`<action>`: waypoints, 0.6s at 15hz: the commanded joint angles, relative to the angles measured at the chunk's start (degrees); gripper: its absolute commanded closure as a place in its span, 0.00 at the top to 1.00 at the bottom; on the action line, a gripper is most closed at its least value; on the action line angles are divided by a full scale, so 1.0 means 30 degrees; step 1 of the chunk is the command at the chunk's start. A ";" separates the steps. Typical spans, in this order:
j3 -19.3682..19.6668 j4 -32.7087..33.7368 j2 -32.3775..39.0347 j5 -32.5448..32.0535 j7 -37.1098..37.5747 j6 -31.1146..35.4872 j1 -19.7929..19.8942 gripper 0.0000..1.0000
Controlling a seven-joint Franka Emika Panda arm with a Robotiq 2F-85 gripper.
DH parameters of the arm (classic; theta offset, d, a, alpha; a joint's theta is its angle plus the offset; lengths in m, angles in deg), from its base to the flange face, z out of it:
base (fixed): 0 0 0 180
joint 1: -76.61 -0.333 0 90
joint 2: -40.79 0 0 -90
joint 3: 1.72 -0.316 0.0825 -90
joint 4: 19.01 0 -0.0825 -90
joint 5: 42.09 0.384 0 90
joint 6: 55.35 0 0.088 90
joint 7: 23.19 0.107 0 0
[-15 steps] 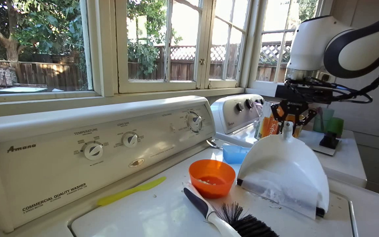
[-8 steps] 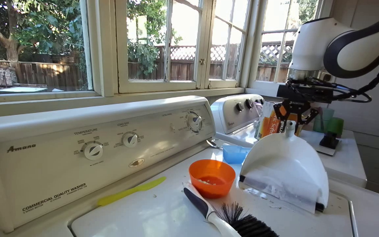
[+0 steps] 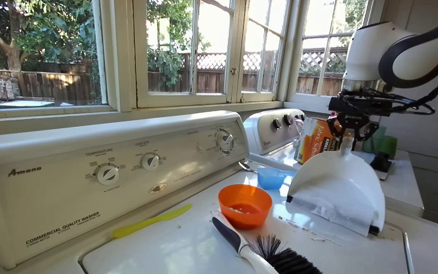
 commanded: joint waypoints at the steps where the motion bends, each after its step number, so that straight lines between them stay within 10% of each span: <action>1: 0.0227 -0.0987 -0.1196 -0.0410 0.0265 -0.0792 0.0238 0.10; 9: 0.0455 -0.1753 -0.2409 -0.1142 0.0645 -0.1138 0.1067 0.10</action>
